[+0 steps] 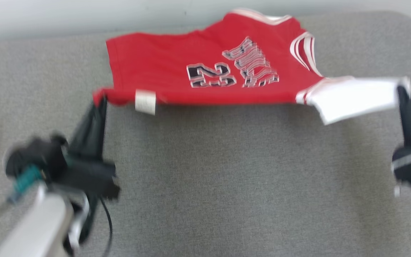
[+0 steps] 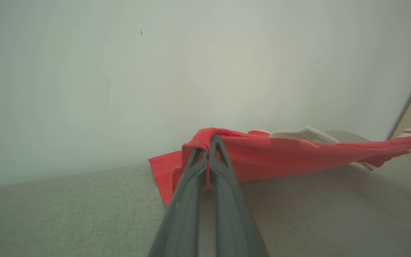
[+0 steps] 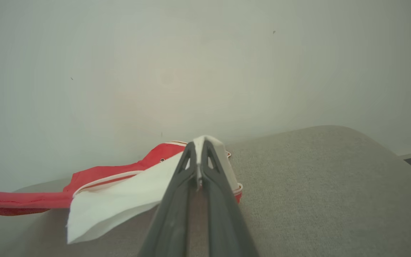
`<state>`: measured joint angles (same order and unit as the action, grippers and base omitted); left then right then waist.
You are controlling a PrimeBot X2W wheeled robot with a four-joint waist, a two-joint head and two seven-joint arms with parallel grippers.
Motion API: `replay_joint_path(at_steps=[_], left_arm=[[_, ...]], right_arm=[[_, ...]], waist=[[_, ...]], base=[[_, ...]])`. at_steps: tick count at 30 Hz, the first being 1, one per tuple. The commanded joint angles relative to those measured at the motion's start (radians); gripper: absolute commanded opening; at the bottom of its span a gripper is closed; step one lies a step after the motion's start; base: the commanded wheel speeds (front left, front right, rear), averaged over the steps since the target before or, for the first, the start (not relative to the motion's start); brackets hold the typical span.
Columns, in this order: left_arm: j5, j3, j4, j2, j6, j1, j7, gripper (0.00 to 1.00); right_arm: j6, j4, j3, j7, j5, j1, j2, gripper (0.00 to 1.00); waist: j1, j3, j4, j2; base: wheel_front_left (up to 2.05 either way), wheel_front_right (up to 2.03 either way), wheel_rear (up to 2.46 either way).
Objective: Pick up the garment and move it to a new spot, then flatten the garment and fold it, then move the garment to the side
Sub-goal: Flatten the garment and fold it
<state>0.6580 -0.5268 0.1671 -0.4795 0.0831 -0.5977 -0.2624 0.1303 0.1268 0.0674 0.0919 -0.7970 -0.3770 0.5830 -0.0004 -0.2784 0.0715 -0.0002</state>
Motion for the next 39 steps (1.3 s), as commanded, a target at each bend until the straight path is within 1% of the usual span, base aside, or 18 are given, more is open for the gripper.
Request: replay_joint_path(at_steps=[1,4,5,6,10,14,18,24,28,34,39], left_arm=[[-0.022,0.003,-0.031,0.006,0.023,0.091,-0.003,0.0],[-0.03,0.017,-0.061,0.018,0.049,0.202,-0.003,0.0],[-0.031,0.037,-0.065,0.026,0.054,0.271,-0.004,0.0],[-0.031,0.037,-0.065,0.026,0.054,0.271,-0.004,0.0],[-0.064,0.058,-0.05,0.048,0.058,0.394,-0.004,0.0],[-0.067,0.108,-0.033,0.081,0.061,0.512,-0.004,0.0],[-0.099,0.137,0.001,0.101,0.051,0.604,-0.004,0.0],[-0.118,0.173,0.034,0.153,0.023,0.683,-0.004,0.0],[-0.134,0.186,0.06,0.187,0.009,0.72,-0.003,0.0],[-0.171,0.199,0.107,0.209,-0.012,0.737,-0.004,0.0],[-0.197,0.225,0.101,0.236,-0.034,0.708,-0.003,0.0]], right_arm=[[0.001,-0.065,-0.056,-0.031,0.035,0.1,-0.047,0.0],[0.001,-0.152,-0.116,-0.082,0.088,0.237,-0.127,0.0],[0.001,-0.195,-0.15,-0.112,0.12,0.318,-0.18,0.0],[0.001,-0.195,-0.15,-0.112,0.12,0.318,-0.18,0.0],[0.001,-0.251,-0.186,-0.151,0.18,0.452,-0.281,0.0],[0.001,-0.26,-0.211,-0.146,0.236,0.537,-0.327,0.0],[0.001,-0.246,-0.215,-0.147,0.27,0.615,-0.356,0.0],[0.001,-0.217,-0.206,-0.151,0.281,0.726,-0.41,0.0],[0.001,-0.201,-0.195,-0.15,0.288,0.774,-0.43,0.0],[0.001,-0.181,-0.196,-0.146,0.292,0.786,-0.438,0.0],[0.001,-0.192,-0.185,-0.149,0.277,0.742,-0.446,0.0]], waist=[[0.0004,0.043,0.004,0.0002],[0.0004,0.06,0.005,0.0002],[0.0004,0.072,0.004,0.0002],[0.0004,0.072,0.004,0.0002],[0.0004,0.096,0.005,0.0002],[0.0004,0.123,0.008,0.0002],[0.0004,0.145,0.003,0.0002],[0.0004,0.175,-0.012,0.0002],[0.0004,0.185,-0.015,0.0002],[0.0004,0.185,-0.017,0.0002],[0.0004,0.179,-0.024,0.0002]], base=[[0.0,0.0,0.0],[0.0,0.0,0.0],[0.0,0.0,0.0],[0.0,0.0,0.0],[0.0,0.0,0.0],[0.0,0.0,0.0],[0.0,0.0,0.0],[0.0,0.0,0.0],[0.0,0.0,0.0],[0.0,0.0,0.0],[0.0,0.0,0.0]])
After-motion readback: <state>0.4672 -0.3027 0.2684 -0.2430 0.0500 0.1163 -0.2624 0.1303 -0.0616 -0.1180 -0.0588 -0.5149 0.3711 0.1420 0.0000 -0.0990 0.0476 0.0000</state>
